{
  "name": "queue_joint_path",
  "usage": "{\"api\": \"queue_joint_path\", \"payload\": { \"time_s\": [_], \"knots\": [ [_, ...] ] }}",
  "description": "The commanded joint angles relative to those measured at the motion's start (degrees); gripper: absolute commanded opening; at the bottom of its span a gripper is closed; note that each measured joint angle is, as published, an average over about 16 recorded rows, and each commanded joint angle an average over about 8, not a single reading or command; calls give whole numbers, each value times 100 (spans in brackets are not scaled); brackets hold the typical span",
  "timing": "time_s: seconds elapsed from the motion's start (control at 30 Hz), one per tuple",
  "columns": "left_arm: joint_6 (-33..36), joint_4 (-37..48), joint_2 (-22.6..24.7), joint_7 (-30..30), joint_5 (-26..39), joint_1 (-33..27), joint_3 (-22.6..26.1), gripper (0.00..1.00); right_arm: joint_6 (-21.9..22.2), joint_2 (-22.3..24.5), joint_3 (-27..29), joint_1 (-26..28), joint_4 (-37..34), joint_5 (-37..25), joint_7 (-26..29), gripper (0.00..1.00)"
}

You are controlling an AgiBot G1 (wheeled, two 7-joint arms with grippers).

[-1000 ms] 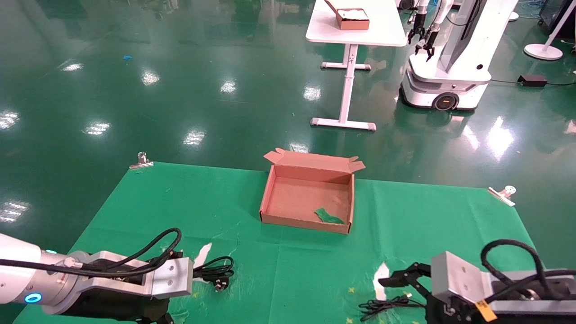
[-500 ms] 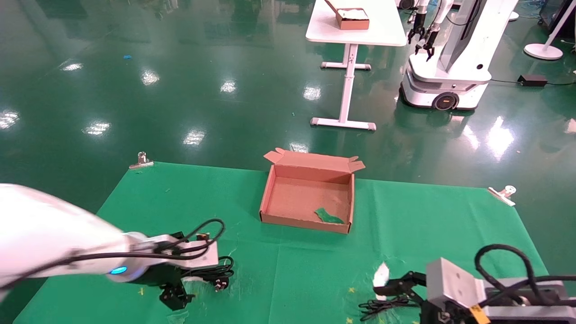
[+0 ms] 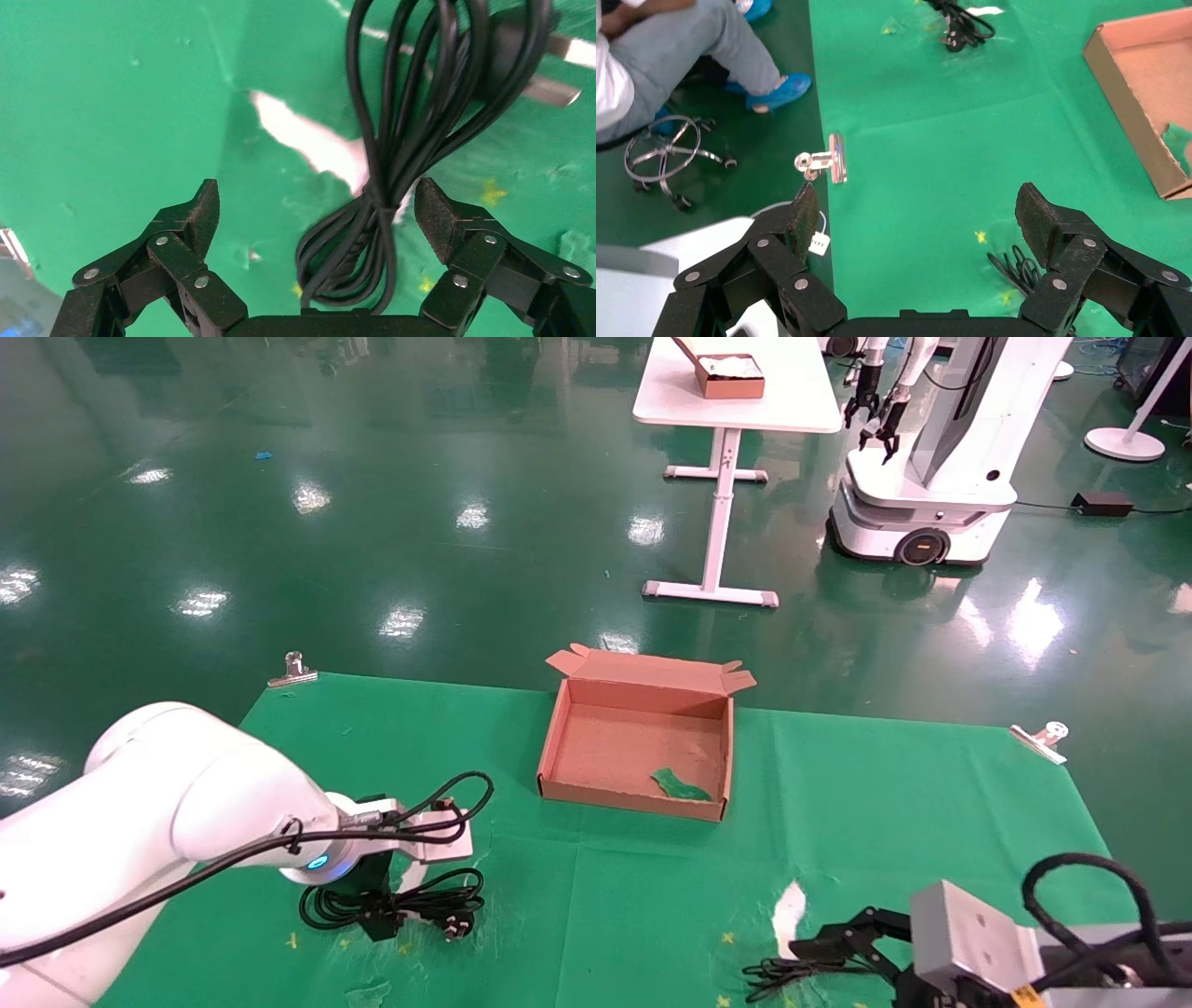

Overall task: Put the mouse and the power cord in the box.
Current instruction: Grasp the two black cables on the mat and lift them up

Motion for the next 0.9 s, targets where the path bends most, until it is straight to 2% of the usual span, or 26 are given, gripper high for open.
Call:
{"api": "queue_joint_path", "payload": {
  "time_s": [0.03, 0.2, 0.4, 0.53, 0.67, 0.9],
  "knots": [
    [-56, 132, 68, 28, 26, -24, 14, 100, -21, 20, -2, 23, 24, -21, -17, 100],
    [-119, 330, 181, 67, 137, -45, 84, 100, -221, 35, -269, 320, 62, -653, 298, 100],
    [-158, 429, 230, 90, 169, -63, 107, 100, -465, -242, -858, 867, 37, -1986, 567, 100],
    [-170, 460, 239, 104, 162, -71, 109, 100, -454, -678, -1251, 1289, -166, -2893, 543, 100],
    [-177, 479, 245, 113, 157, -76, 111, 100, -272, -1262, -1542, 1647, -667, -3578, 260, 100],
    [-186, 498, 249, 121, 149, -82, 116, 100, 95, -2322, -1909, 2019, -2040, -4166, -468, 100]
  ]
}}
